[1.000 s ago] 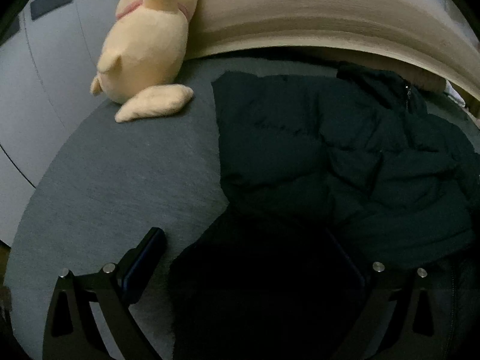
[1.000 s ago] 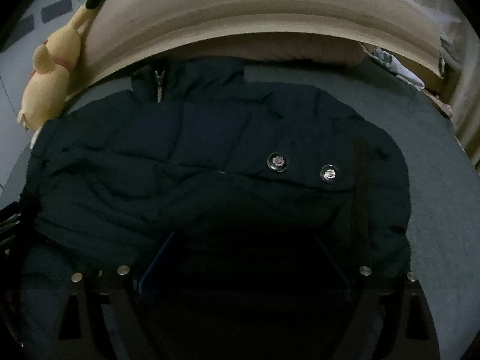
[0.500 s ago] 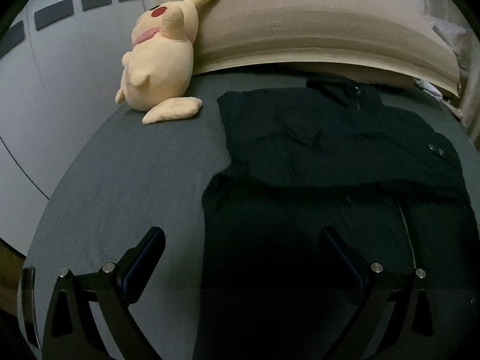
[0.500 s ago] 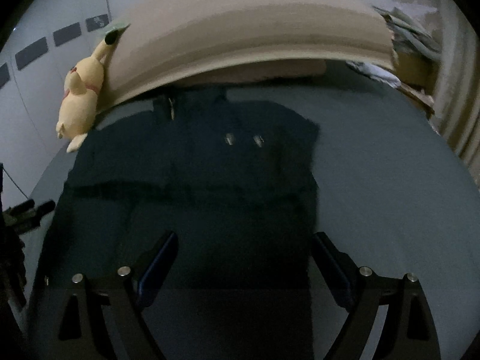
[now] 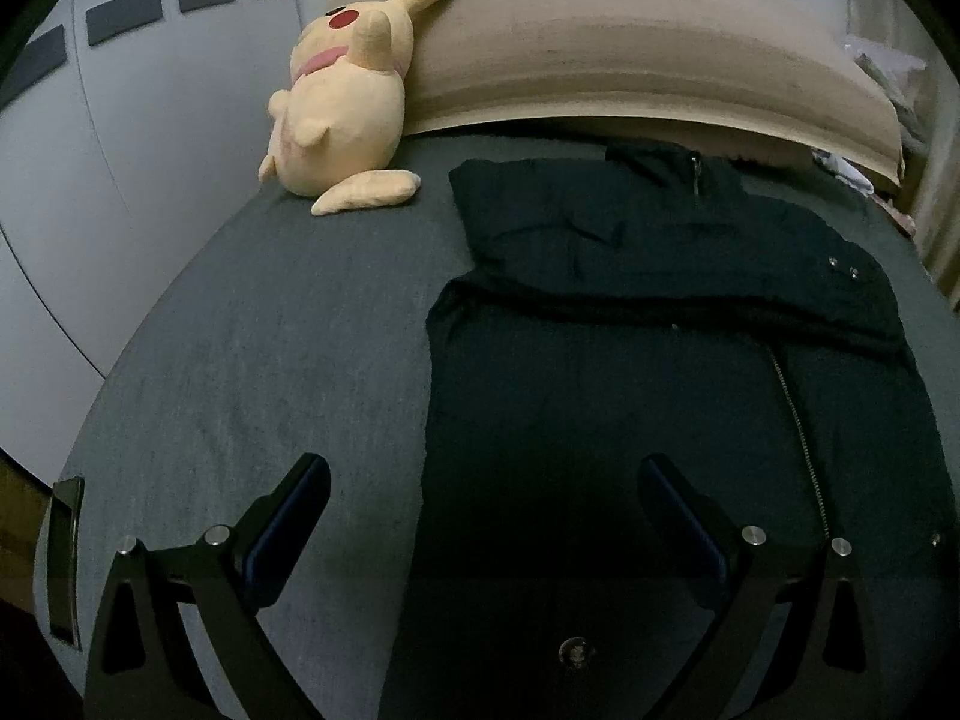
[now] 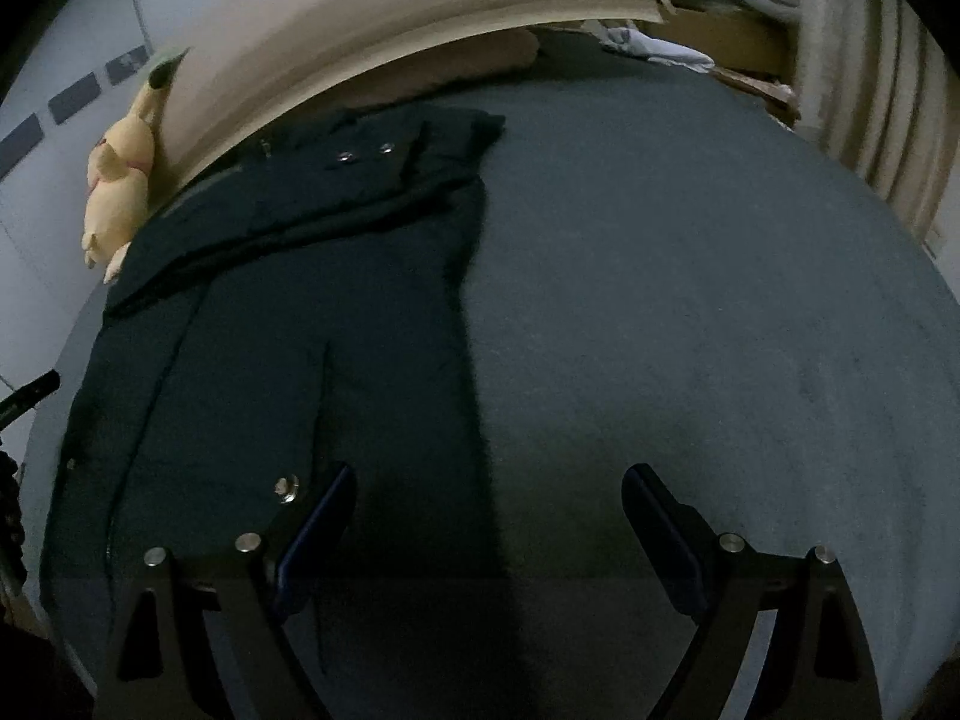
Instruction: Fold large clothes
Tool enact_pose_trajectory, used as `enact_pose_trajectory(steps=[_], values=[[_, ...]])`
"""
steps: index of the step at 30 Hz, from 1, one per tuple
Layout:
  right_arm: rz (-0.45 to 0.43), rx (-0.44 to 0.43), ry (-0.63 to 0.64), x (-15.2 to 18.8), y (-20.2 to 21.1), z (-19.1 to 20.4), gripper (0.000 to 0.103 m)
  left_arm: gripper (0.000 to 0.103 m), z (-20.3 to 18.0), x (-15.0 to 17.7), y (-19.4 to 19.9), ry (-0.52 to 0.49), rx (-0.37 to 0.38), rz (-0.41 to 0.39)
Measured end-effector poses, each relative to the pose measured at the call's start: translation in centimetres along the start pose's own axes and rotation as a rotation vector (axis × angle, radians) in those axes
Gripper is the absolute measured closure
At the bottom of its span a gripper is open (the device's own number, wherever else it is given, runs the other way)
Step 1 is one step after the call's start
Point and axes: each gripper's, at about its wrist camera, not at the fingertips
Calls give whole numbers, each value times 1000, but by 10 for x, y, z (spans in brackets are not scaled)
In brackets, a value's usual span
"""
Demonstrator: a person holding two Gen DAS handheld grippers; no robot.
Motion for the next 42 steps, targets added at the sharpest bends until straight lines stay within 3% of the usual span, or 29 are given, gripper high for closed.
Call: enact_pose_trajectory(steps=[7, 13, 16, 20, 22, 24, 27, 30, 32, 35, 36, 37, 38, 39, 40, 42], values=[[-95, -40, 28, -57, 13, 32, 11, 1, -7, -27, -17, 10, 8, -20], [-172, -154, 232, -130, 4, 135, 11, 1, -26, -76, -47, 39, 33, -121], [-221, -116, 261, -165, -15, 161, 11, 1, -27, -95, -69, 44, 35, -118], [-198, -95, 54, -202, -54, 115, 11, 1, -2, -112, -87, 26, 28, -144], [-162, -94, -81, -217, -79, 70, 11, 1, 23, -123, -98, 64, 43, -139], [-120, -132, -210, -229, -104, 30, 11, 1, 55, -134, -113, 150, 81, -113], [-12, -267, -367, -238, -146, -15, 11, 1, 91, -146, -146, 285, 230, -25], [41, -378, -368, -242, -174, -15, 11, 1, 96, -149, -171, 347, 341, 49], [58, -400, -336, -242, -188, -6, 11, 1, 91, -148, -186, 357, 393, 102], [58, -414, -379, -240, -205, -3, 14, 1, 84, -149, -192, 347, 366, 82], [43, -422, -396, -241, -206, -4, 22, 4, 82, -150, -192, 343, 364, 82], [42, -428, -407, -243, -209, -3, 32, 17, 80, -151, -191, 340, 363, 77], [60, -420, -396, -245, -212, -4, 63, 38, 77, -154, -190, 320, 371, 67], [85, -400, -341, -248, -213, 5, 76, 81, 72, -158, -192, 281, 371, 92], [68, -358, -256, -250, -205, 17, 81, 86, 70, -161, -193, 272, 364, 100], [-8, -305, -124, -253, -178, 40, 87, 92, 67, -165, -174, 266, 309, 23]])
Point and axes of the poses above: each gripper's, at about its wrist camera, not at the fingertips, and y roughly against the way its jaws point, z to its left, x to its underside, and after that the axes turned 3 degrees about -y, right-handed
